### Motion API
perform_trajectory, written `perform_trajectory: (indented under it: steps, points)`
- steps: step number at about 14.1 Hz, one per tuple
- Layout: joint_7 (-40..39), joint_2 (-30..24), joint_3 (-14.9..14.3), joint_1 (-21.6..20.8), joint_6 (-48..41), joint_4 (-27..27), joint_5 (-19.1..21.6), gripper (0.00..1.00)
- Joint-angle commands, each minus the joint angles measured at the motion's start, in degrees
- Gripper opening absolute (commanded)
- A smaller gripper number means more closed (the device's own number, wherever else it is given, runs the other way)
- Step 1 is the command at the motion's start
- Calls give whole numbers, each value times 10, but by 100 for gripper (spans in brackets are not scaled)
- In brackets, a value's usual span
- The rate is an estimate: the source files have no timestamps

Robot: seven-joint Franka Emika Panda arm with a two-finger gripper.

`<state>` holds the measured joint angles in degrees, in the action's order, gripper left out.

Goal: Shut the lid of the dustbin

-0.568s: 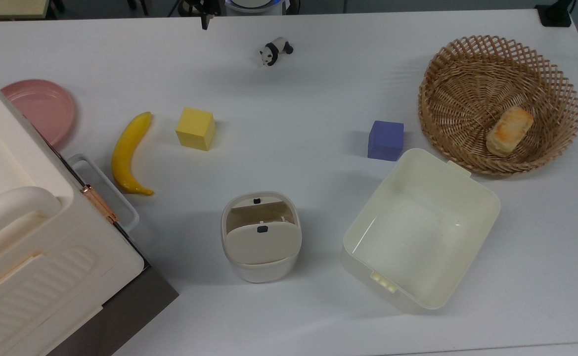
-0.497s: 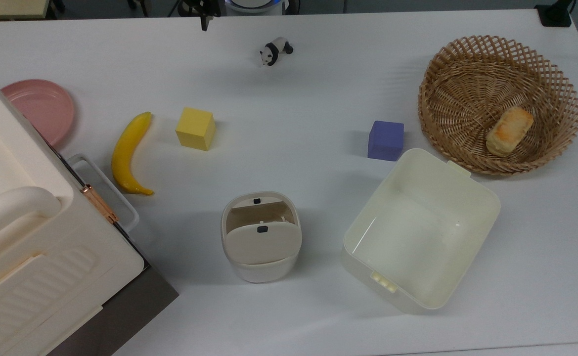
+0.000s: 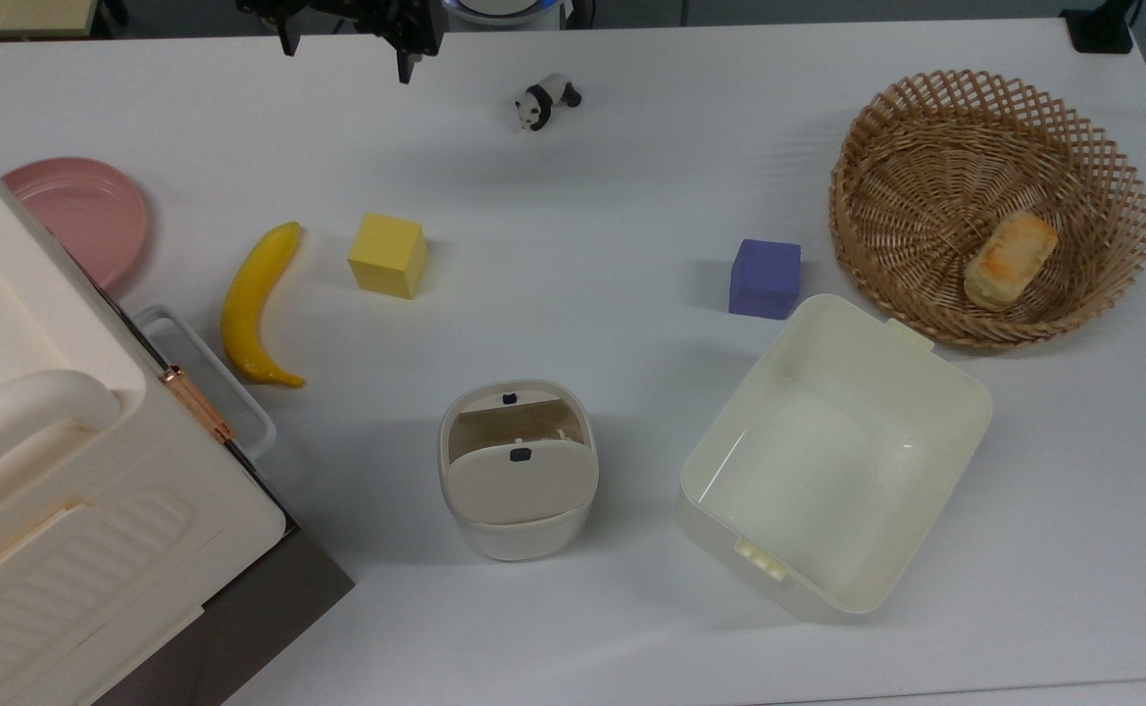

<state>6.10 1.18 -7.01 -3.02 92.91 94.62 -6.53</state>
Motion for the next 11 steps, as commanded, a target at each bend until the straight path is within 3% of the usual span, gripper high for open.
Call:
perform_trajectory:
  steps: [1, 4, 8, 11]
  points:
    - [0, 3, -2, 0, 5, -15, -6, 100]
    - [0, 15, -2, 17, 3, -43, 5, 100]
    - [4, 22, 6, 14, 6, -42, 10, 100]
    - [3, 25, 12, 13, 8, -44, 40, 100]
